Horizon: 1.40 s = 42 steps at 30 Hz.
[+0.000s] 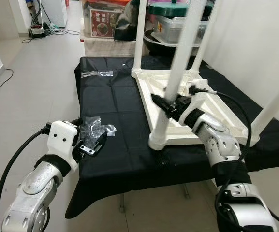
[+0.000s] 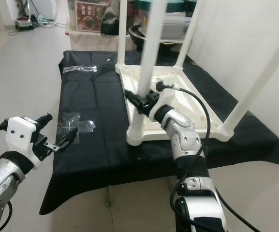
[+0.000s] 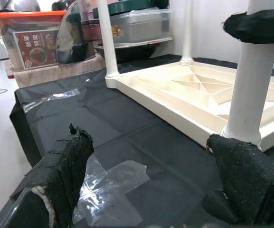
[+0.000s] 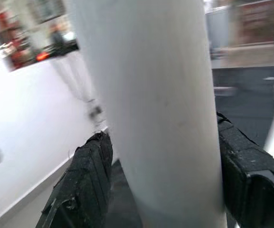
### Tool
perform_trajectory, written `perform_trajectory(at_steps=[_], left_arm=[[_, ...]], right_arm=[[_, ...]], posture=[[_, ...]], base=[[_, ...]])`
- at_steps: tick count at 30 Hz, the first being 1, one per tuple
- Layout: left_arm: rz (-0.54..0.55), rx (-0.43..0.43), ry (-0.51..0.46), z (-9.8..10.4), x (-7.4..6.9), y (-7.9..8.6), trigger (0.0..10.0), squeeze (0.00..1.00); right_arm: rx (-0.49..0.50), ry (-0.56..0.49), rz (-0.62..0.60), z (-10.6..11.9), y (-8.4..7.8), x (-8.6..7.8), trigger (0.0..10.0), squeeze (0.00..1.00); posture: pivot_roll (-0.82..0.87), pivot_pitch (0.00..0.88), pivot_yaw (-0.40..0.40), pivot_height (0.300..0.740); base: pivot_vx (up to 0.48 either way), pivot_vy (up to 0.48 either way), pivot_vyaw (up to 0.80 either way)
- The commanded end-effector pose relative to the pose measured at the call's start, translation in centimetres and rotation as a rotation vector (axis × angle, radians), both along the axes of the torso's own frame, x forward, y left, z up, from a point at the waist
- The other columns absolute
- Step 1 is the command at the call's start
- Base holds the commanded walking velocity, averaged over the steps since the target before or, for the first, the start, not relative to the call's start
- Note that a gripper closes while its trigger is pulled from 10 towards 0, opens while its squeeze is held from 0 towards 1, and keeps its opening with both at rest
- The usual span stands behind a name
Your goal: Building children table
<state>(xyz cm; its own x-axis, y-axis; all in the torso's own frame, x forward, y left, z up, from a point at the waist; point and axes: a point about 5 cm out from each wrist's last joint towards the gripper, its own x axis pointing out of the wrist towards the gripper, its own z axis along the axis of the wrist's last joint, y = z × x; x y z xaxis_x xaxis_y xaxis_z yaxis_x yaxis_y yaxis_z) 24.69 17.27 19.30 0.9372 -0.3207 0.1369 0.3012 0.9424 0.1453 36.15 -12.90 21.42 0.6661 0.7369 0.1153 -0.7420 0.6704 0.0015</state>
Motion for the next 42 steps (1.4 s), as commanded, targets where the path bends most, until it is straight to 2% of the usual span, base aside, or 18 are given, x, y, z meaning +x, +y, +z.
perform_trajectory(at_steps=[1, 6, 11, 12, 14, 16, 18, 20, 23, 26, 27, 28, 29, 31, 32, 37, 38, 42], left_arm=[[-0.006, 0.001, 0.01, -0.2, 0.1, -0.1, 10.0, 0.0], [0.004, 0.007, 0.005, -0.1, -0.2, 0.1, 10.0, 0.0], [0.004, 0.008, 0.009, -0.2, -0.3, 0.1, 10.0, 0.0], [0.003, 0.007, 0.01, -0.2, -0.2, 0.2, 10.0, 0.0], [0.002, 0.007, 0.01, -0.2, -0.2, 0.2, 10.0, 0.0], [-0.002, 0.004, 0.012, -0.3, -0.1, 0.0, 10.0, 0.0], [-0.002, 0.004, 0.012, -0.3, -0.1, 0.0, 10.0, 0.0], [-0.003, 0.002, 0.014, -0.4, -0.1, 0.0, 10.0, 0.0], [-0.006, -0.003, 0.016, -0.5, -0.1, -0.1, 10.0, 0.0], [-0.005, -0.007, 0.018, -0.5, -0.1, -0.2, 10.0, 0.0], [-0.007, -0.013, 0.021, -0.6, 0.0, -0.3, 10.0, 0.0], [-0.007, -0.013, 0.021, -0.6, 0.0, -0.3, 10.0, 0.0], [-0.009, -0.015, 0.021, -0.6, 0.1, -0.4, 10.0, 0.0], [-0.014, -0.007, 0.023, -0.7, 0.2, -0.5, 10.0, 0.0], [-0.016, 0.001, 0.026, -0.8, 0.3, -0.5, 10.0, 0.0], [0.007, 0.001, 0.04, -1.3, 0.5, 0.1, 10.0, 0.0], [0.018, 0.0, 0.048, -1.6, 0.5, 0.4, 10.0, 0.0], [0.027, -0.016, 0.068, -2.1, 0.5, 0.7, 10.0, 0.0]], right_arm=[[-0.037, 0.038, 0.134, -1.4, 1.6, -0.8, 10.0, 0.0], [-0.059, 0.088, 0.134, -4.6, 4.8, -0.8, 10.0, 0.0], [-0.038, 0.076, 0.081, -4.5, 4.6, -0.4, 8.8, 0.0], [-0.03, 0.07, 0.046, -4.5, 4.1, -0.2, 0.0, 0.0], [-0.032, 0.074, -0.026, -4.5, 3.6, 0.2, 0.0, 0.0], [-0.037, 0.147, -0.392, -5.3, 0.9, 1.5, 0.0, 0.0], [-0.037, 0.147, -0.392, -5.3, 0.9, 1.5, 0.0, 0.0], [-0.052, 0.194, -0.64, -5.8, -1.1, 1.9, 0.0, 0.0], [-0.12, 0.23, -1.096, -7.4, -5.6, 0.3, 0.0, 0.0], [-0.15, 0.235, -1.194, -8.1, -6.5, -1.0, 0.0, 0.0], [-0.203, 0.227, -1.159, -8.6, -5.7, -2.9, 2.0, 0.0], [-0.203, 0.227, -1.159, -8.6, -5.7, -2.9, 2.0, 0.0], [-0.215, 0.235, -1.101, -8.7, -4.9, -3.0, 10.0, 0.0], [-0.174, 0.223, -1.015, -8.2, -3.8, -2.6, 10.0, 0.0], [-0.118, 0.178, -0.934, -7.3, -3.0, -1.9, 10.0, 1.0], [-0.042, 0.127, -0.821, -5.4, -2.0, -0.7, 10.0, 1.0], [-0.008, 0.11, -0.773, -4.5, -1.9, -0.2, 10.0, 0.0], [0.042, 0.05, -0.475, -1.8, -1.2, 0.6, 10.0, 0.0]], posture=[[0.14, 0.0, -0.122, 0.74], [0.15, 0.0, -0.128, 0.74], [0.15, 0.0, -0.124, 0.74], [0.13, 0.0, -0.117, 0.74], [0.13, 0.0, -0.117, 0.74], [0.11, 0.0, -0.113, 0.74], [0.11, 0.0, -0.113, 0.74], [0.11, 0.0, -0.113, 0.74], [0.1, 0.0, -0.111, 0.74], [0.1, 0.0, -0.105, 0.74], [0.09, 0.0, -0.096, 0.74], [0.09, 0.0, -0.096, 0.74], [0.08, 0.0, -0.093, 0.74], [0.08, 0.0, -0.091, 0.74], [0.09, 0.0, -0.096, 0.74], [0.09, 0.0, -0.096, 0.74], [0.09, 0.0, -0.096, 0.74], [0.09, 0.0, -0.097, 0.74]], base=[[0.0, 0.0, 0.0], [0.0, 0.0, 0.0], [0.0, 0.0, 0.0], [0.0, 0.0, 0.0], [0.0, 0.0, 0.0], [0.0, 0.0, 0.0], [0.0, 0.0, 0.0], [0.0, 0.0, 0.0], [0.0, 0.0, 0.0], [0.0, 0.0, 0.0], [0.0, 0.0, 0.0], [0.0, 0.0, 0.0], [0.0, 0.0, 0.0], [0.0, 0.0, 0.0], [0.0, 0.0, 0.0], [0.0, 0.0, 0.0], [0.0, 0.0, 0.0], [0.0, 0.0, 0.0]])
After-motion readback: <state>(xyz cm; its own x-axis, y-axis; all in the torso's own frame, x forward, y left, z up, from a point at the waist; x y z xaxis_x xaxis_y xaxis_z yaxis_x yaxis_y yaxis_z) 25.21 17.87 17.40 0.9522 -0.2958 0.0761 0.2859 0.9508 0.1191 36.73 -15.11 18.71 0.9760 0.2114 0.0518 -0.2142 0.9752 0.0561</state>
